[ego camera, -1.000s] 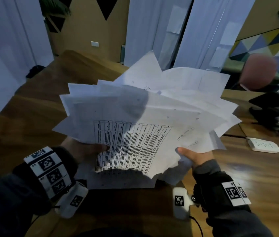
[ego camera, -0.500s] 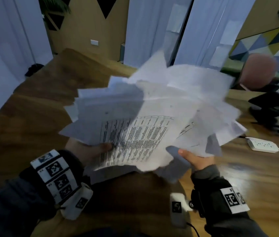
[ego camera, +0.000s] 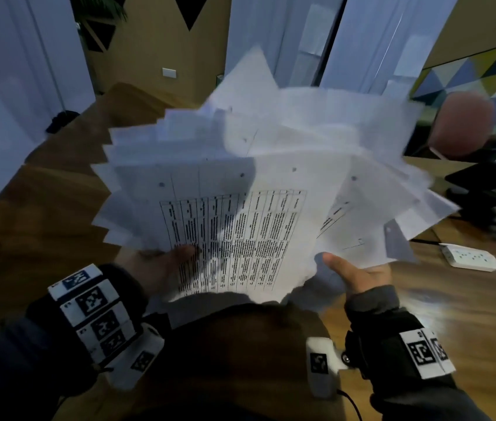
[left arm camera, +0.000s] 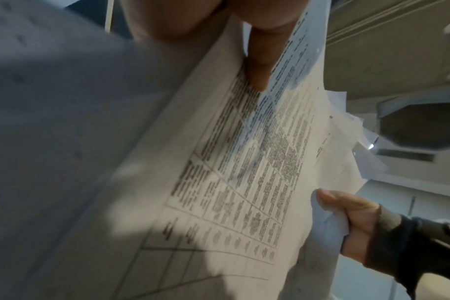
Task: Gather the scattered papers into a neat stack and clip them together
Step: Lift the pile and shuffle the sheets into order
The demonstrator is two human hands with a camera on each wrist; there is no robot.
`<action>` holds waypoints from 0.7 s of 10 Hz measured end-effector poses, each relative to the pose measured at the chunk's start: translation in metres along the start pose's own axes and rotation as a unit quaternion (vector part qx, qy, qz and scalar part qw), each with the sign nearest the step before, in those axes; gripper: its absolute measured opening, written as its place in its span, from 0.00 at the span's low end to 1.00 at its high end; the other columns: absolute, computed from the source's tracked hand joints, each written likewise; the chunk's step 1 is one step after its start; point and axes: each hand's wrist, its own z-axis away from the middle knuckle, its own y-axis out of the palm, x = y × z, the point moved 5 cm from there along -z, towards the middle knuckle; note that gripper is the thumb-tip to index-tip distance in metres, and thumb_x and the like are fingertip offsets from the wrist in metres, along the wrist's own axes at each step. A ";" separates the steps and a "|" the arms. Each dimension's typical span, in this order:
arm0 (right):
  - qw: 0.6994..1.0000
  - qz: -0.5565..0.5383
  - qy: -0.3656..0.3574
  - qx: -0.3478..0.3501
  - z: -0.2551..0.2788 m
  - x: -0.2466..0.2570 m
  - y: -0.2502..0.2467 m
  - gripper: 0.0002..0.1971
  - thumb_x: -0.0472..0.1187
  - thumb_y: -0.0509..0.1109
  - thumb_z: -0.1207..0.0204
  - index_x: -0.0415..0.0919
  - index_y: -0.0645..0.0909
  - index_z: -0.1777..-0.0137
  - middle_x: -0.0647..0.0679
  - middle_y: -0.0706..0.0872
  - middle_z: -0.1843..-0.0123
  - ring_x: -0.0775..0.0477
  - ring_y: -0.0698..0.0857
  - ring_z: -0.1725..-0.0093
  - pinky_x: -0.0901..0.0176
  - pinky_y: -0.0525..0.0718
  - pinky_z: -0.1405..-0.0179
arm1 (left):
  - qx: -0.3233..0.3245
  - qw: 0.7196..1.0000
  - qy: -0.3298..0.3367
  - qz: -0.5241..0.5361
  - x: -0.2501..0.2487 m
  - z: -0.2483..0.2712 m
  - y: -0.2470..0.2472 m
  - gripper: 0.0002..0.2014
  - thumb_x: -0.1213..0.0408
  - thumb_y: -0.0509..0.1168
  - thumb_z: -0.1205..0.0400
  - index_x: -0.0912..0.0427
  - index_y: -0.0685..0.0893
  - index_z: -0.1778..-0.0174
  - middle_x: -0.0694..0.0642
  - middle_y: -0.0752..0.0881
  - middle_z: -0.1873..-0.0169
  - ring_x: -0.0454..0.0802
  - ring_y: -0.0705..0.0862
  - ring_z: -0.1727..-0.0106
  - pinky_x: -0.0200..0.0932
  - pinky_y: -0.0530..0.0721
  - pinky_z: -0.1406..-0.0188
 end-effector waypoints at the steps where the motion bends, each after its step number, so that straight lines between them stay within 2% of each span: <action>1: 0.999 -0.029 -0.025 0.026 -0.005 0.005 -0.010 0.33 0.66 0.81 0.66 0.38 0.80 0.71 0.44 0.85 0.59 0.44 0.85 0.57 0.50 0.83 0.47 | -0.059 0.997 0.047 -0.032 -0.037 0.021 -0.005 0.09 0.64 0.73 0.30 0.49 0.78 0.68 0.54 0.84 0.58 0.39 0.83 0.70 0.17 0.76 0.77; 2: 0.995 -0.021 -0.022 0.092 -0.002 0.002 -0.005 0.36 0.66 0.84 0.72 0.46 0.91 0.63 0.50 0.92 0.57 0.48 0.89 0.50 0.54 0.86 0.48 | -0.034 0.994 0.102 -0.015 -0.039 0.017 -0.010 0.09 0.58 0.78 0.37 0.45 0.87 0.63 0.50 0.89 0.61 0.44 0.86 0.59 0.31 0.85 0.58; 3: 0.998 -0.016 0.055 0.036 -0.003 -0.013 -0.006 0.38 0.47 0.83 0.44 0.30 0.77 0.36 0.41 0.82 0.36 0.37 0.82 0.38 0.54 0.77 0.53 | 0.045 0.990 0.089 -0.103 -0.020 0.012 0.002 0.19 0.54 0.83 0.47 0.45 0.89 0.62 0.47 0.90 0.61 0.47 0.88 0.51 0.45 0.85 0.49; 4: 0.999 0.015 0.006 0.047 -0.002 -0.015 0.005 0.51 0.57 0.86 0.58 0.40 0.69 0.34 0.48 0.77 0.34 0.45 0.78 0.40 0.76 0.71 0.58 | 0.047 0.992 0.052 -0.108 0.008 0.005 0.013 0.17 0.67 0.81 0.41 0.54 0.85 0.61 0.55 0.86 0.57 0.60 0.84 0.43 0.50 0.79 0.46; 5: 0.999 0.017 -0.020 0.047 -0.002 -0.016 0.005 0.44 0.44 0.86 0.48 0.37 0.70 0.31 0.46 0.79 0.41 0.50 0.75 0.46 0.80 0.70 0.65 | 0.065 0.994 0.044 -0.070 0.015 0.003 0.016 0.16 0.56 0.80 0.48 0.41 0.88 0.65 0.54 0.87 0.58 0.58 0.84 0.45 0.51 0.80 0.46; 6: 0.999 0.009 -0.017 0.037 -0.006 -0.022 -0.006 0.26 0.29 0.78 0.36 0.31 0.76 0.37 0.51 0.81 0.43 0.47 0.81 0.51 0.76 0.76 0.64 | 0.063 0.995 0.066 -0.039 0.018 -0.001 0.010 0.15 0.62 0.81 0.45 0.48 0.86 0.66 0.44 0.90 0.70 0.61 0.86 0.51 0.47 0.88 0.57; 7: 0.996 0.030 -0.058 0.066 -0.005 -0.020 -0.009 0.19 0.23 0.74 0.34 0.25 0.79 0.42 0.47 0.82 0.48 0.47 0.81 0.56 0.87 0.72 0.78 | 0.044 0.997 0.061 -0.030 0.024 -0.007 0.002 0.14 0.77 0.76 0.36 0.52 0.86 0.64 0.41 0.89 0.74 0.64 0.87 0.50 0.40 0.88 0.63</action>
